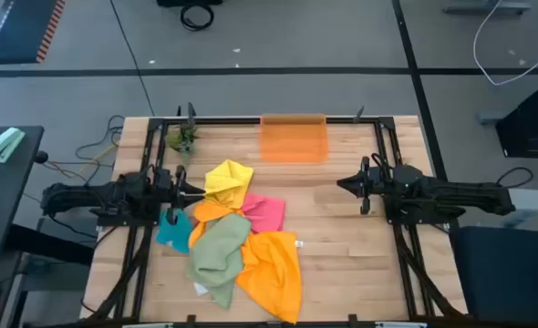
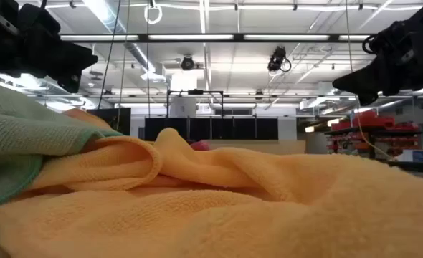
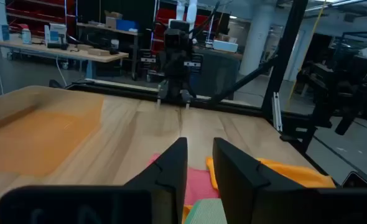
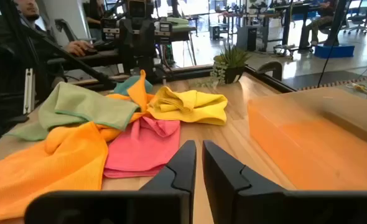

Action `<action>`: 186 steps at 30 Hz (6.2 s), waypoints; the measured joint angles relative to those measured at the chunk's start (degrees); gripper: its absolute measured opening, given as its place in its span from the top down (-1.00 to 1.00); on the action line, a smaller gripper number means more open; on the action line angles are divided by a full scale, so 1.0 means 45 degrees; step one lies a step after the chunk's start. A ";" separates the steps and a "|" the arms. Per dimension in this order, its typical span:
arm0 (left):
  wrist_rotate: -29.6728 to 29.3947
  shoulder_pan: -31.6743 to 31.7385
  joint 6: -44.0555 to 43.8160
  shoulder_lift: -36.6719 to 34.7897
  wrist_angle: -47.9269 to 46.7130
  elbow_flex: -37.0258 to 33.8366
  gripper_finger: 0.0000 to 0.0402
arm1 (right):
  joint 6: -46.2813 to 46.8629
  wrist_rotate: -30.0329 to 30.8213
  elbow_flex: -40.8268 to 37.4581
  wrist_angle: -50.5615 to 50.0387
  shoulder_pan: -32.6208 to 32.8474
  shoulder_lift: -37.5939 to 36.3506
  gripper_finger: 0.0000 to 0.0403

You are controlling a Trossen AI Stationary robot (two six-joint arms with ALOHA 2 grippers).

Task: Fold microfiber towels

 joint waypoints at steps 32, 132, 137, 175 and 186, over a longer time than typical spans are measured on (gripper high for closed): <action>0.0000 0.0000 -0.0005 -0.0004 0.0000 -0.0002 0.58 | 0.0000 0.0000 0.0000 -0.0001 0.0000 0.0000 0.82; -0.2022 -0.1452 -0.1026 1.5230 -1.1632 1.0591 0.17 | -0.0714 0.0537 0.5344 0.5008 0.2958 1.3835 0.36; -0.2091 -0.1361 -0.0867 1.5334 -1.1735 1.0285 0.21 | -0.0714 0.0141 0.5640 0.4918 0.2958 1.4442 0.36; -0.0551 -0.0522 0.4376 1.6000 -0.8782 1.7015 0.98 | 0.0010 -0.0010 0.5668 0.0215 0.3099 0.9629 0.36; -0.0773 0.1216 0.6329 1.7959 -0.6796 2.3203 0.99 | 0.0090 -0.0010 0.6449 -0.3235 0.3099 0.6973 0.36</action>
